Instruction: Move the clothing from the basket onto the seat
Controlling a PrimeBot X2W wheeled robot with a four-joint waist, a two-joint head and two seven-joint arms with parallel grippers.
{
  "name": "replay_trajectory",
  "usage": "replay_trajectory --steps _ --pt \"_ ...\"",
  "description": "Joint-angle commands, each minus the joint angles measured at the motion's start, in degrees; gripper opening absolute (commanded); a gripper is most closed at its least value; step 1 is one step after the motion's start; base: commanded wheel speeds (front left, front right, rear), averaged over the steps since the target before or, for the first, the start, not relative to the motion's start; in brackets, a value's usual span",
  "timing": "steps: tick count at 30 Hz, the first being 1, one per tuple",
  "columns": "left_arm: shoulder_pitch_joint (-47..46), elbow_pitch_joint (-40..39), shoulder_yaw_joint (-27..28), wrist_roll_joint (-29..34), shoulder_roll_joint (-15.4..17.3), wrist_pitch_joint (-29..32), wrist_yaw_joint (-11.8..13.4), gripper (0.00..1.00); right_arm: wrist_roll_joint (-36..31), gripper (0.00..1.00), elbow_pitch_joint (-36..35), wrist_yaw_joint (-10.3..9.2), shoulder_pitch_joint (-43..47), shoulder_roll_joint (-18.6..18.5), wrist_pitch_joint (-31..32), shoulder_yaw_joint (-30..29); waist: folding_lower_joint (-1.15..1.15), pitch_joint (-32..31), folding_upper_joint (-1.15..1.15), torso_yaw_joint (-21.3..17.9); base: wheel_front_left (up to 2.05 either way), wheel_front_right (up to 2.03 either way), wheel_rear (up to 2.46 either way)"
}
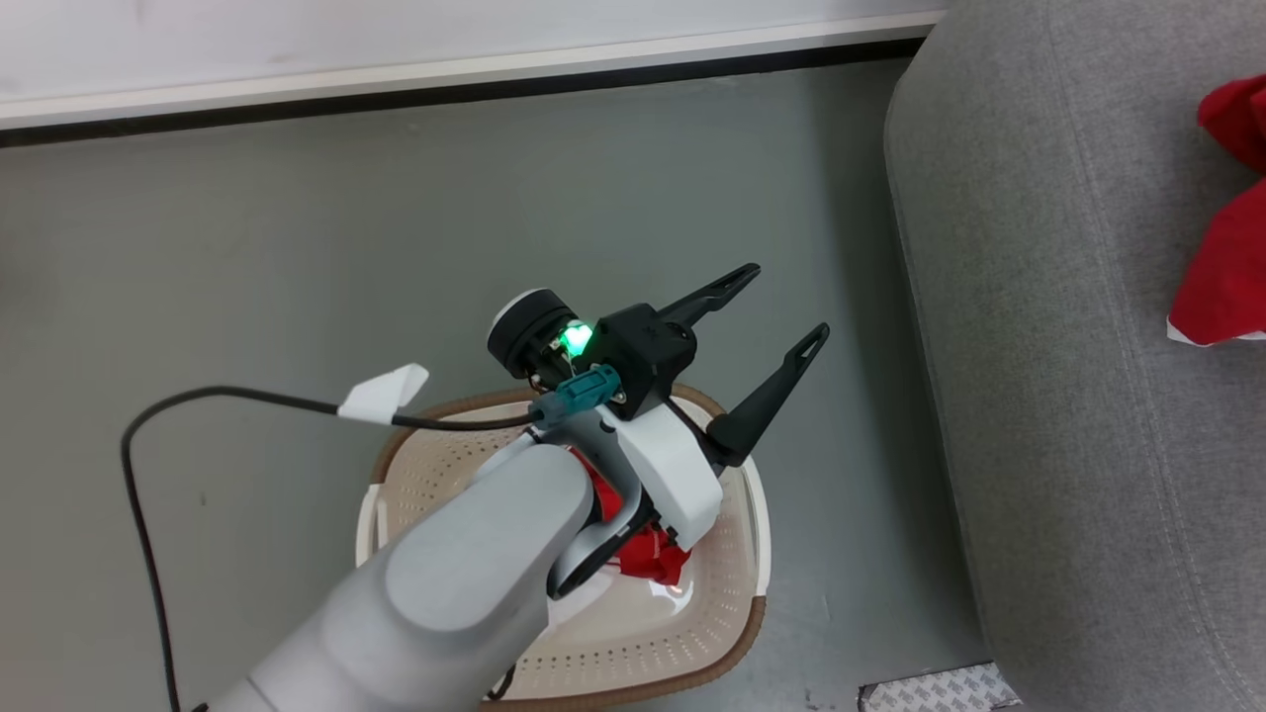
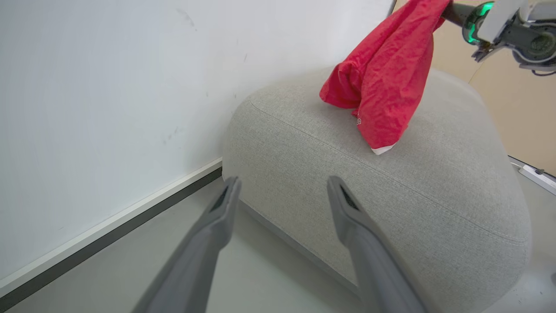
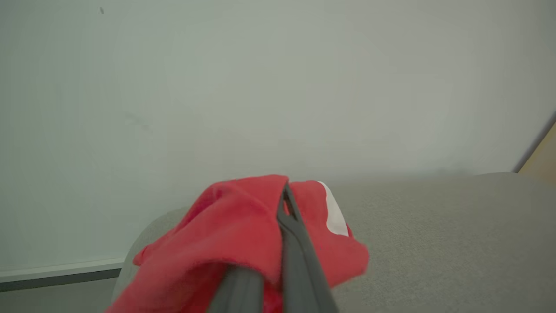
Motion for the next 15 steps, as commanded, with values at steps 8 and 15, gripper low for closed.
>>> replay_trajectory --steps 8,15 --pt "-0.6 0.1 0.4 -0.1 0.0 -1.9 0.4 1.0 5.8 0.0 8.5 -0.13 -1.1 -1.1 3.3 8.8 -0.01 -0.3 0.0 0.3 0.0 0.0 0.0" --pt "-0.6 0.4 0.5 -0.3 -0.1 -2.5 0.4 1.0 9.4 0.07 11.6 -0.13 -1.5 -2.3 13.2 16.4 -0.01 -0.6 0.0 0.0 0.0 0.0 0.0"
